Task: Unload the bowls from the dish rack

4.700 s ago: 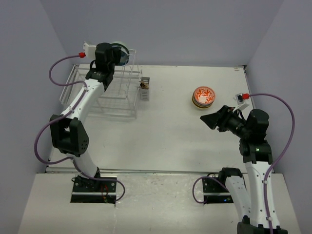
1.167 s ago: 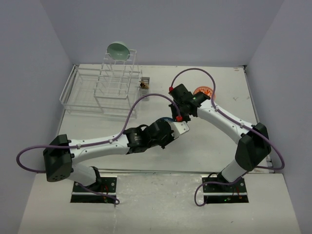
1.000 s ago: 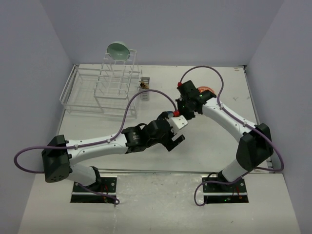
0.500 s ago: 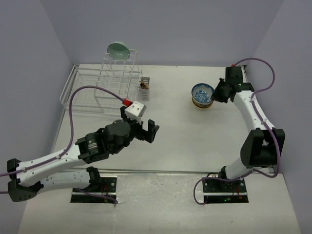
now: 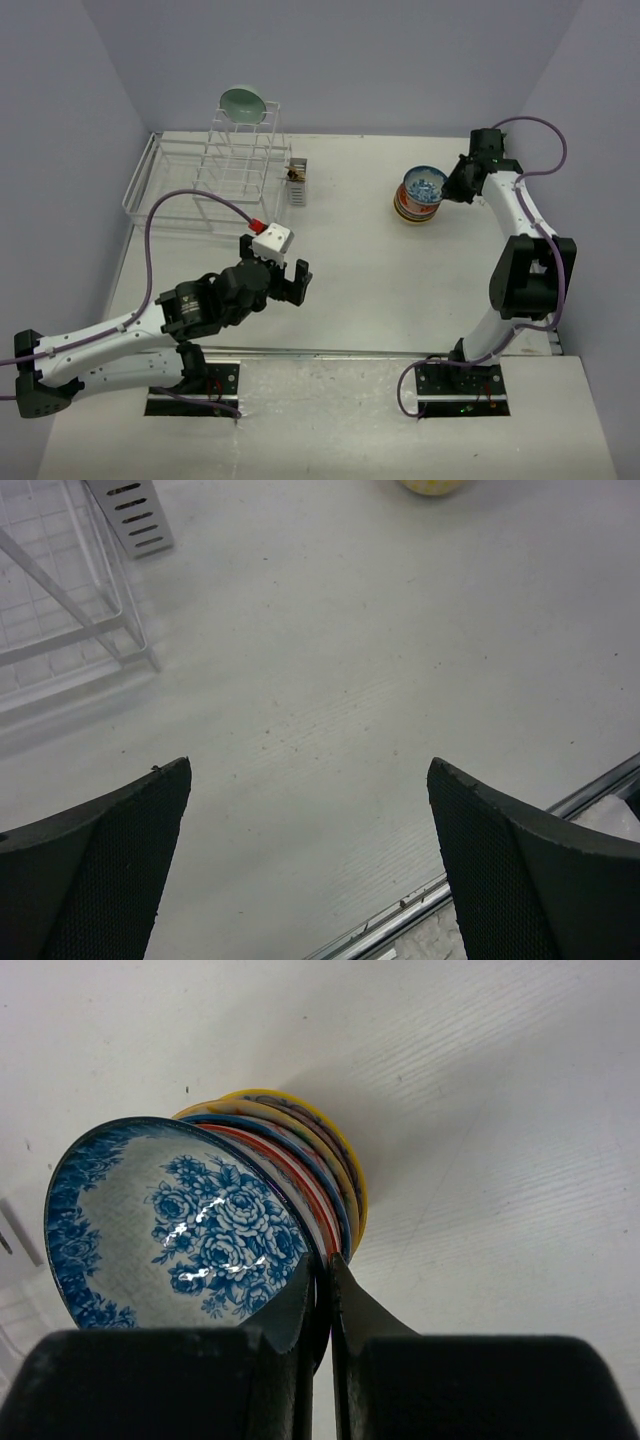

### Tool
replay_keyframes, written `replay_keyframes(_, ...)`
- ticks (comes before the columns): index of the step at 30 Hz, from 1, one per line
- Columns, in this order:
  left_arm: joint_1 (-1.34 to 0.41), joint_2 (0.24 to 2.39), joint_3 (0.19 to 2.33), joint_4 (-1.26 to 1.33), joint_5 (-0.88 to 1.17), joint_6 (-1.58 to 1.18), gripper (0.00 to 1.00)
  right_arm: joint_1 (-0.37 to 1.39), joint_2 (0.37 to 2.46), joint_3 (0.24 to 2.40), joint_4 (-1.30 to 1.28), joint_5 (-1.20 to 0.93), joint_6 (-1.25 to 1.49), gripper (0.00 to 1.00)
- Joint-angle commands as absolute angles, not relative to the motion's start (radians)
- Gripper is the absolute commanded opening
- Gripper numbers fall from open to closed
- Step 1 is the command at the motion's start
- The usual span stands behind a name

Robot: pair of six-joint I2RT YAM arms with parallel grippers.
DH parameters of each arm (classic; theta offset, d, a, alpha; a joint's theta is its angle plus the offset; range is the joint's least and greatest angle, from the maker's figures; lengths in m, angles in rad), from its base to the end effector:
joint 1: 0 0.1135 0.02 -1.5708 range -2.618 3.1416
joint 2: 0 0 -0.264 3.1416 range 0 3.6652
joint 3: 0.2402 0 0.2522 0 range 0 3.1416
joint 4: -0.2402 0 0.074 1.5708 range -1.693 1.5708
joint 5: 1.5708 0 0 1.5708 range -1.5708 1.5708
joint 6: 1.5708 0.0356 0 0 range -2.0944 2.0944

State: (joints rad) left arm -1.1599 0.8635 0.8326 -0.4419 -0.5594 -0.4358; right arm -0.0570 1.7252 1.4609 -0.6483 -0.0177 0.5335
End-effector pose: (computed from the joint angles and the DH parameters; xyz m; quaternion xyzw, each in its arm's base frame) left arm 0.0924 -0.1647 0.3191 0.1557 0.8178 -0.1946 0.5188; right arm 0.3792 -0.0210 0.2816 0.2726 0.9062 0.0844 0.3121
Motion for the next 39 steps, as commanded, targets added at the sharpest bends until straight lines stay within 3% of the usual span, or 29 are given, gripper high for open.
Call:
replay_keyframes(1, -1.160, 0.851, 0.802, -0.414, -0.589, -0.460, 1.00, -0.052, 1.709, 1.476, -0.575, -0.050, 0.551, 0.00)
replay_keyframes(4, -1.160, 0.865, 0.785, -0.391, -0.566, -0.462, 1.00, -0.051, 1.715, 1.463, -0.563, -0.083, 0.552, 0.03)
replay_keyframes(11, -1.160, 0.896, 0.785, -0.367, -0.546, -0.454, 1.00, -0.049, 1.713, 1.436, -0.554, -0.115, 0.552, 0.26)
replay_keyframes(17, -1.160, 0.896, 0.793, -0.356, -0.558, -0.456, 1.00, -0.052, 1.681, 1.391, -0.549, -0.107, 0.549, 0.34)
replay_keyframes(30, -1.112, 0.979, 0.897, -0.419, -0.597, -0.502, 1.00, -0.077, 1.652, 1.338, -0.535, -0.123, 0.554, 0.30)
replay_keyframes(35, -0.990, 1.014, 0.982, -0.442, -0.571, -0.561, 1.00, -0.080, 1.628, 1.319, -0.514, -0.130, 0.558, 0.09)
replay_keyframes(39, -0.946, 1.032, 1.041, -0.430, -0.557, -0.560, 1.00, -0.083, 1.644, 1.327, -0.515, -0.135, 0.554, 0.05)
